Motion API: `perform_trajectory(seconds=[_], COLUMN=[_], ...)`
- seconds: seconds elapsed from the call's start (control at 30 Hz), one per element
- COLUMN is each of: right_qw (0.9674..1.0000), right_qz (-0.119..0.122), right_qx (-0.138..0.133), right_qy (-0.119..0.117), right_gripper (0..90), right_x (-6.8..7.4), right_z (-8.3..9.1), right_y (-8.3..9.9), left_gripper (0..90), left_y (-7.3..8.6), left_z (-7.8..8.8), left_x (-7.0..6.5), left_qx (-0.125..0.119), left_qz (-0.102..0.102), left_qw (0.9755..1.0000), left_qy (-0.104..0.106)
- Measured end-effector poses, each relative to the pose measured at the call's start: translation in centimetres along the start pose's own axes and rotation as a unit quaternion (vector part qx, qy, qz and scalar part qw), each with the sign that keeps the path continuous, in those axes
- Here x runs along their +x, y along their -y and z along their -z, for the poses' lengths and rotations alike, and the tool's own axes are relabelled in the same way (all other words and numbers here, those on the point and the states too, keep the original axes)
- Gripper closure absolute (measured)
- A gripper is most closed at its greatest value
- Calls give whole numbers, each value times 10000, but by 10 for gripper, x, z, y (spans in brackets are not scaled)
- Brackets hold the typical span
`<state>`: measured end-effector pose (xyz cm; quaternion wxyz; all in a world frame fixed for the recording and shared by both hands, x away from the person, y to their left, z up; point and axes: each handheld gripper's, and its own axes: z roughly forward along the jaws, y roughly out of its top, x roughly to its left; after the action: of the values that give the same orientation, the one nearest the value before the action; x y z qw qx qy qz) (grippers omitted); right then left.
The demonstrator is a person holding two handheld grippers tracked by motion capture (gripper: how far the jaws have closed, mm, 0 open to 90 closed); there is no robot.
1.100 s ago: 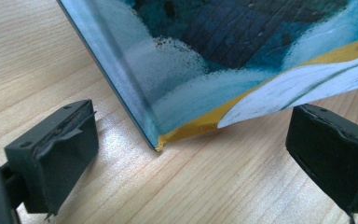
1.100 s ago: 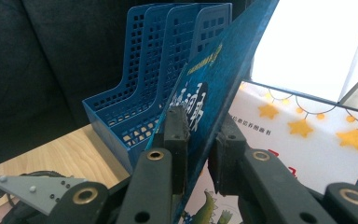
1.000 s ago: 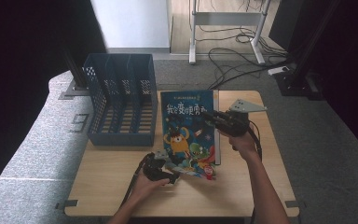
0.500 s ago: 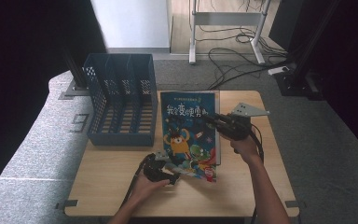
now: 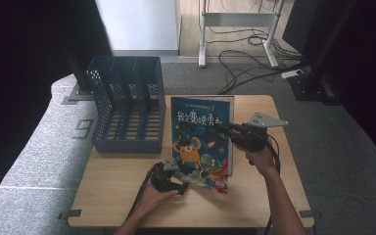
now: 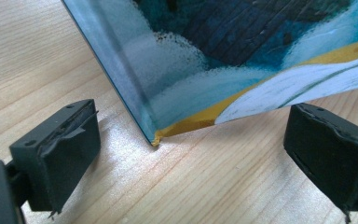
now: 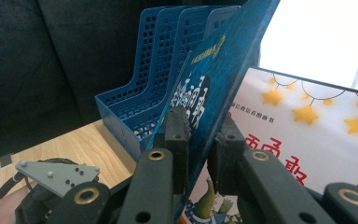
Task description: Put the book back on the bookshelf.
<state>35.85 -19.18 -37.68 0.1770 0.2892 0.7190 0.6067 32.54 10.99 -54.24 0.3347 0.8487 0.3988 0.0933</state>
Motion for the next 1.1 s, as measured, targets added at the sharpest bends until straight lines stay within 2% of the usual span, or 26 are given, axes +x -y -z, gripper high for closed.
perform_trajectory(seconds=[0.4,0.57,0.7,0.83,1.1], right_qw=[9999,9998,9998,9998,9989], right_qz=[126,182,178,212,458], right_qx=[-48,-62,-63,-60,-113], right_qy=[2,-8,-8,-19,-23], right_gripper=[785,784,784,783,782], right_x=[5,6,4,2,2], right_z=[5,6,4,2,-2], right_y=[2,2,2,1,-3], left_gripper=[44,40,31,31,32], left_y=[2,1,-1,-3,-10], left_z=[0,-1,-4,-6,-11], left_x=[-1,-2,-4,-2,2], left_qx=[-39,-44,-25,-9,0], left_qz=[-13,-40,-96,-89,-3], left_qw=[10000,10000,9998,9998,9997], left_qy=[2,-53,-180,-183,-255])
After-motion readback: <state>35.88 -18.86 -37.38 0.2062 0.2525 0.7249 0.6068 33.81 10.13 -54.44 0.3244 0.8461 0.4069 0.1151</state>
